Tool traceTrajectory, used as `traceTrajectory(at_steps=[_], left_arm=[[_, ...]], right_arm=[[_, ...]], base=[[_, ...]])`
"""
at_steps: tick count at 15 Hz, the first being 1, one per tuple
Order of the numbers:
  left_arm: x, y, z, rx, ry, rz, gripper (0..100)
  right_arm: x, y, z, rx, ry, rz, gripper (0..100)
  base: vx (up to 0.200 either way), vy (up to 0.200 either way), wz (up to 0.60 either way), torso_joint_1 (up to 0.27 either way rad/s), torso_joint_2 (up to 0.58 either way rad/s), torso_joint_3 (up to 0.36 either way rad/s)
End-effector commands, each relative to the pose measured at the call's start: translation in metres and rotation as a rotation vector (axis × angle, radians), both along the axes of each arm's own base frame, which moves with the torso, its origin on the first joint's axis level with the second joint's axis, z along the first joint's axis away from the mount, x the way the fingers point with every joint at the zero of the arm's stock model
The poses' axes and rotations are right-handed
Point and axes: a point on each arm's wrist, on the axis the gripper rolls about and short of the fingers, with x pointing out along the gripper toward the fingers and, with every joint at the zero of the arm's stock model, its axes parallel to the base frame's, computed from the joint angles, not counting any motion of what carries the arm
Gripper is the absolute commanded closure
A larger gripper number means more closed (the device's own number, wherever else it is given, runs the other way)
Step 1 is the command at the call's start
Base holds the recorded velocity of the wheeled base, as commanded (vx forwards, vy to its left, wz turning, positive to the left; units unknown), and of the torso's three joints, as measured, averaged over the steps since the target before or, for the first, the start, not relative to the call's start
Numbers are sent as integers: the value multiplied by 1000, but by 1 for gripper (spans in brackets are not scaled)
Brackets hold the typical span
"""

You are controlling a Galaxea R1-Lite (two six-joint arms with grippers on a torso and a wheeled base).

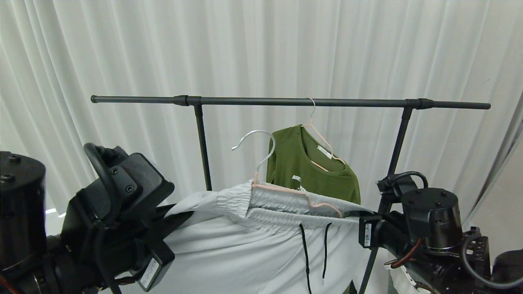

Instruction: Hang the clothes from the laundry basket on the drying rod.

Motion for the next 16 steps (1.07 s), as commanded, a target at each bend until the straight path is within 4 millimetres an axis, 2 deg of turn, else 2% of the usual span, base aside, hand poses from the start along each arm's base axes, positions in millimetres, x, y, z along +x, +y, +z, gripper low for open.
traceTrajectory(at_steps=[1,4,5,8,11,12,14,16], left_arm=[[0,3,-4,20,6,16,100],[5,10,-16,157,-12,79,100],[9,8,-19,182,-6,117,100],[15,4,-18,127,-8,203,100],[16,5,-18,111,-16,261,100],[16,4,-17,102,-18,260,100],[15,2,-16,64,-23,255,100],[10,-1,-14,9,-27,218,100]], right_arm=[[-1,-1,3,7,-9,1,100],[-12,-2,21,-23,-64,132,100],[-25,1,31,-33,-92,255,100],[-55,7,33,-158,-108,437,100],[-85,16,38,-176,-123,582,100],[-93,20,39,-177,-126,620,0],[-102,23,37,-187,-130,662,0],[-101,22,39,-198,-140,665,0]], base=[[0,0,0,0,0,0],[0,0,0,0,0,0],[0,0,0,0,0,0],[0,0,0,0,0,0],[0,0,0,0,0,0],[0,0,0,0,0,0],[0,0,0,0,0,0],[0,0,0,0,0,0]])
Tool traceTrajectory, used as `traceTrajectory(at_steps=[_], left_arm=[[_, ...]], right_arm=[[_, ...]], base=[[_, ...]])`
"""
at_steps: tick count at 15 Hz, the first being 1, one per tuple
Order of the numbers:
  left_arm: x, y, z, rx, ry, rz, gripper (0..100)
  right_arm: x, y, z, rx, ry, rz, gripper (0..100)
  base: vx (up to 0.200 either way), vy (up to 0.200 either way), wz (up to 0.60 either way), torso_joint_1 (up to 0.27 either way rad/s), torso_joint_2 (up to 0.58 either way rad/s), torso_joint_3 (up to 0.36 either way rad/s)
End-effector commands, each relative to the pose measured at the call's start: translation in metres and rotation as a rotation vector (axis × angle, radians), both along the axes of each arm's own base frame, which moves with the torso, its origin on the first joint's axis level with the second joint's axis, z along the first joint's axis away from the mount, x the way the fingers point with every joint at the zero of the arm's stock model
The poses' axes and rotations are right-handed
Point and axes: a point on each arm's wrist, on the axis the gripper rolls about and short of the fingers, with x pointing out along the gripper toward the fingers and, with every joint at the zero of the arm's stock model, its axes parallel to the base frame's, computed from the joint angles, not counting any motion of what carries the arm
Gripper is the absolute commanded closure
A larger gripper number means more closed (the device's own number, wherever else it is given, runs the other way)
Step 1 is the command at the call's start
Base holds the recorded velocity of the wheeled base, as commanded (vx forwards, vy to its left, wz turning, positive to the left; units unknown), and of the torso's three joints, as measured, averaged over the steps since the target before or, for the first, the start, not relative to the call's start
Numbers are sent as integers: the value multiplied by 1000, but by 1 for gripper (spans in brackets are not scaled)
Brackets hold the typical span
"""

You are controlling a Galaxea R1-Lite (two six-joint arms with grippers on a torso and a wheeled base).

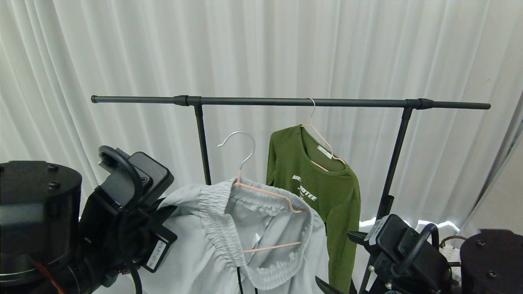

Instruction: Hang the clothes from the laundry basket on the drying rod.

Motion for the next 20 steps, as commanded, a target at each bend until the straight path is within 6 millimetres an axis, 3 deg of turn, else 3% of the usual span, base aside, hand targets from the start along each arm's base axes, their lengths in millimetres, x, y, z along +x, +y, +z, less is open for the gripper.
traceTrajectory(at_steps=[1,5,8,14,20], left_arm=[[-6,1,0,-26,-4,-42,100],[-20,9,-2,-83,19,-192,100],[-31,14,3,-149,22,-326,100],[-52,27,2,-179,7,-571,100],[-51,21,8,-179,-32,-612,100]], right_arm=[[3,-5,4,10,-16,-14,0],[20,-27,20,-18,-44,67,0],[16,-31,35,-33,12,201,0],[18,-20,39,-52,36,362,0],[12,5,28,-72,105,499,0]], base=[[0,0,0,0,0,0],[0,0,0,0,0,0],[0,0,0,0,0,0],[0,0,0,0,0,0],[0,0,0,0,0,0]])
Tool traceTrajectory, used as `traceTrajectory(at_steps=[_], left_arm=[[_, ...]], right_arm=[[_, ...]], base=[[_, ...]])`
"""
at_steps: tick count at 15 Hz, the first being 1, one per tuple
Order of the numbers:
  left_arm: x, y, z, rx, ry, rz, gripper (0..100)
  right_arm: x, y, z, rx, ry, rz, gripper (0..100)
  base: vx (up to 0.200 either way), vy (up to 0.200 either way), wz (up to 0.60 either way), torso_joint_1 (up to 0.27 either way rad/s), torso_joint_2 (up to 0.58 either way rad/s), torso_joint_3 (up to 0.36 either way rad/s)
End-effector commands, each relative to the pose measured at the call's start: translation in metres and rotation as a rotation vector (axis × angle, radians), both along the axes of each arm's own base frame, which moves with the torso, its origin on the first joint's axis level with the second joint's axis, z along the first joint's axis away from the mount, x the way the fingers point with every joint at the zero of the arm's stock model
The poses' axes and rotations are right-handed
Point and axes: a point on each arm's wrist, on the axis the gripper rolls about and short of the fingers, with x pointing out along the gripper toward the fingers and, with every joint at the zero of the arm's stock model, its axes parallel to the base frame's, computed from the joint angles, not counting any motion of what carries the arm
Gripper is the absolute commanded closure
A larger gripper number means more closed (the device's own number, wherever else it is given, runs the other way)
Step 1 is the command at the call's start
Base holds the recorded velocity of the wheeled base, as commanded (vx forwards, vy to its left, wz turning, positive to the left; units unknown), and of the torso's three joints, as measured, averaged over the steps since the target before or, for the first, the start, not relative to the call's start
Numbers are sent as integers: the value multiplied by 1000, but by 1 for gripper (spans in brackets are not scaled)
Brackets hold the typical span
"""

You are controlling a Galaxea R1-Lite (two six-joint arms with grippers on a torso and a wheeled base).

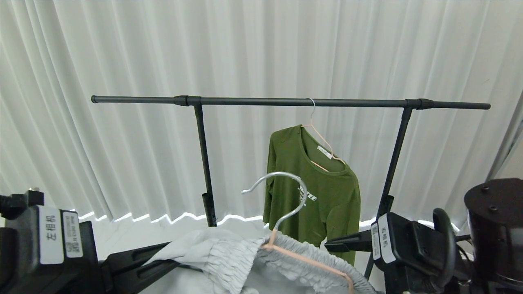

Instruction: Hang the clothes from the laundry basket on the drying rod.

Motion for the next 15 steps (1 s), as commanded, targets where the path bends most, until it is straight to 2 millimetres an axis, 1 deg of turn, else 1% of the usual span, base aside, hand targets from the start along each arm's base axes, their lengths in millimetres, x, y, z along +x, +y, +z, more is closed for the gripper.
traceTrajectory(at_steps=[1,3,8,9,15], left_arm=[[3,-3,0,-2,-2,-3,100],[6,-6,1,-11,-12,-3,100],[11,-12,1,-8,-27,-7,100],[12,-13,1,-11,-30,-7,100],[14,-15,1,-12,-31,-7,100]], right_arm=[[2,15,-2,-7,17,22,0],[3,23,2,11,42,19,0],[3,23,1,8,47,17,0],[3,23,1,8,47,17,100],[6,20,-3,-2,49,0,100]], base=[[0,0,0,0,0,0],[0,0,0,0,0,0],[0,0,0,0,0,0],[0,0,0,0,0,0],[0,0,0,0,0,0]])
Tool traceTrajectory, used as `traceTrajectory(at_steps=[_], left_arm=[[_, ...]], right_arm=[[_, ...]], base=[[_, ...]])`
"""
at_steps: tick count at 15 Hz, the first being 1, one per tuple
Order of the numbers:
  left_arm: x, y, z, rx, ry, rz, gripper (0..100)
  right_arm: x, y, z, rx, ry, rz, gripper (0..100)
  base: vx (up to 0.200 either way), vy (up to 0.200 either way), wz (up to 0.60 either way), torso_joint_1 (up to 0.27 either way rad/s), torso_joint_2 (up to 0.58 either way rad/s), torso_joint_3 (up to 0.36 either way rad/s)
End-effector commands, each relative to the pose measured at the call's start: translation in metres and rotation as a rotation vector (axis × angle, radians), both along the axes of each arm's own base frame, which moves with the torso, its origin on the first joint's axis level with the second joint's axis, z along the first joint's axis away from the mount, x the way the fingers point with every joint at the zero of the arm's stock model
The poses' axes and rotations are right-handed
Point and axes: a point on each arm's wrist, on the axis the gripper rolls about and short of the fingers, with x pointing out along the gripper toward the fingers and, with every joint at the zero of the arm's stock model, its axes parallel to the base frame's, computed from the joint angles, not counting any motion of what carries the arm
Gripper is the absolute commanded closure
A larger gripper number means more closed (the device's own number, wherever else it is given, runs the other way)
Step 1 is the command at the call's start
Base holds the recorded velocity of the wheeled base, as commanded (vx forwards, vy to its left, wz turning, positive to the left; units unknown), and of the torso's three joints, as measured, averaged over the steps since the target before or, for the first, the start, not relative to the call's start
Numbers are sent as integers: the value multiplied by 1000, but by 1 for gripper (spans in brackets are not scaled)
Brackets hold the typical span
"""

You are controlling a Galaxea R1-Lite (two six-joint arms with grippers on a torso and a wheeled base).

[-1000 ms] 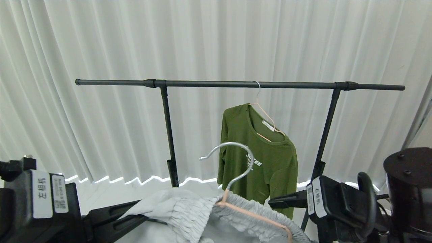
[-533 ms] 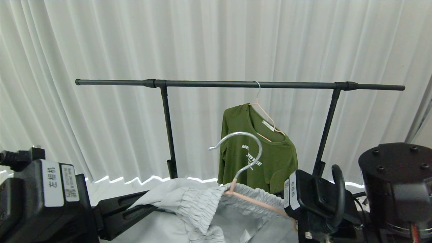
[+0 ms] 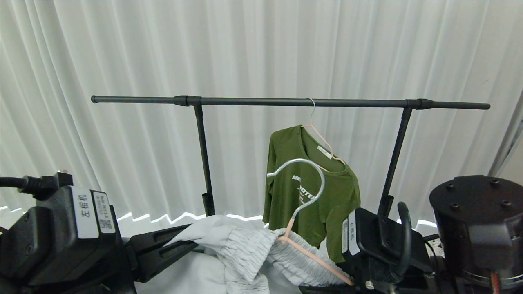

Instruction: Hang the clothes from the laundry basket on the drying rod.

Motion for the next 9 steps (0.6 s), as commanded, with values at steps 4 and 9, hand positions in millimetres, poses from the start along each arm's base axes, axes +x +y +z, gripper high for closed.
traceTrajectory(at_steps=[4,9], left_arm=[[1,-1,-2,28,-17,-1,0],[5,0,-7,57,-14,16,0]], right_arm=[[0,-4,4,14,-9,-8,100],[-3,-14,13,36,-30,-29,100]], base=[[0,0,0,0,0,0],[0,0,0,0,0,0]])
